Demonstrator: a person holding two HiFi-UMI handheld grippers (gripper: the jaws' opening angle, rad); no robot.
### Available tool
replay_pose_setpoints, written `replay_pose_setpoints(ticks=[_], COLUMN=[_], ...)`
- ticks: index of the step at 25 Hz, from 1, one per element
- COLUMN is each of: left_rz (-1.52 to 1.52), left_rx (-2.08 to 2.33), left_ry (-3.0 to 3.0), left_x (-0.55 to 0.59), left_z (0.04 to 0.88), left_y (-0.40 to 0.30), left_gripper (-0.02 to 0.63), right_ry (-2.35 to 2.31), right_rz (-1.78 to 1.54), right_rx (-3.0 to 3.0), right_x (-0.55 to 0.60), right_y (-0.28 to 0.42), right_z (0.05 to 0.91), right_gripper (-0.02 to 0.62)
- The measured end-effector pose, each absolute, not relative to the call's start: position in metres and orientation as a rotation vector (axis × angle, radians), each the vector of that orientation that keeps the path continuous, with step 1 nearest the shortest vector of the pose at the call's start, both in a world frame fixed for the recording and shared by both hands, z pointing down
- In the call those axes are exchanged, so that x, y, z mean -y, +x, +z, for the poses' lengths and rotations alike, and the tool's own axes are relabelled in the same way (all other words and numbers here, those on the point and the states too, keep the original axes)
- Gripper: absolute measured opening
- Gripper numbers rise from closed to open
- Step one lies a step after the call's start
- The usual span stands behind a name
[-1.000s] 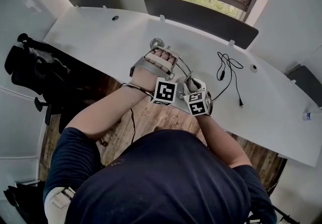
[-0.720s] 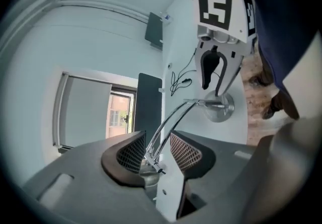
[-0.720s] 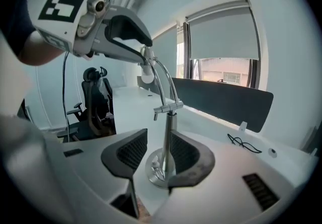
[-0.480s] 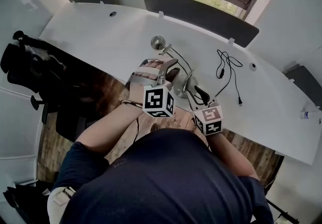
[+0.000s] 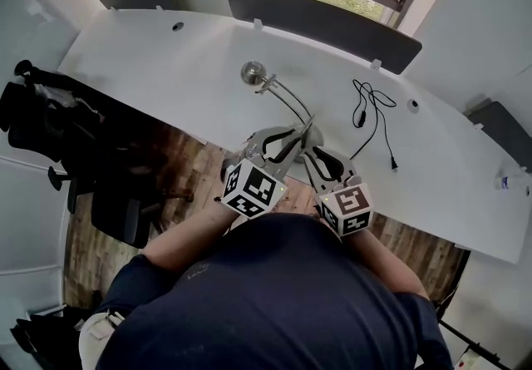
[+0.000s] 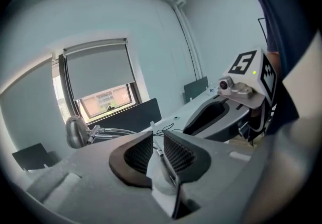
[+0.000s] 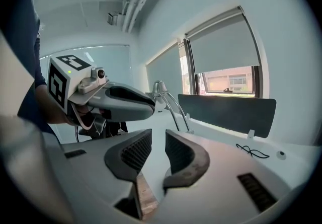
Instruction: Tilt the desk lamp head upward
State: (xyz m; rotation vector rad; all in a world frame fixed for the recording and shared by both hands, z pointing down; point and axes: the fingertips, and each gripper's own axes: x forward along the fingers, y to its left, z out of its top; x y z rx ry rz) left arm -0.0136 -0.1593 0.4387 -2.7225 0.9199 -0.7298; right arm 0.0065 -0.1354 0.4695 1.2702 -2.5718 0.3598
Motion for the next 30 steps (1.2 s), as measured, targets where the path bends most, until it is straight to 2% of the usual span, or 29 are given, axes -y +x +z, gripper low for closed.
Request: replay_pose_setpoints(ticks=[12,21,30], left_rz=[-0.468,-0.377,-0.372], left_rx=[-0.914,-0.734,-0.742], left_ry=[-2.984,-3.095,-3.071], left_x=[0.129,0.103,0.105], left_z=[0.435,0.449,0.446], left_y=[-0.016,-0.002,-0.006], left_gripper=[0.008,0.007,0.008], right_ry=[1.255,1.274,1.259], right_rz=[0.335,0.334,0.333], right_rx=[2.656,2.717,2.746], right_x=[0.122,0.121,0.12], right_y=[0.005,0.004,0.0], right_z=[0.446,0.453,0.449], right_gripper=[0.038,0.011,0.011])
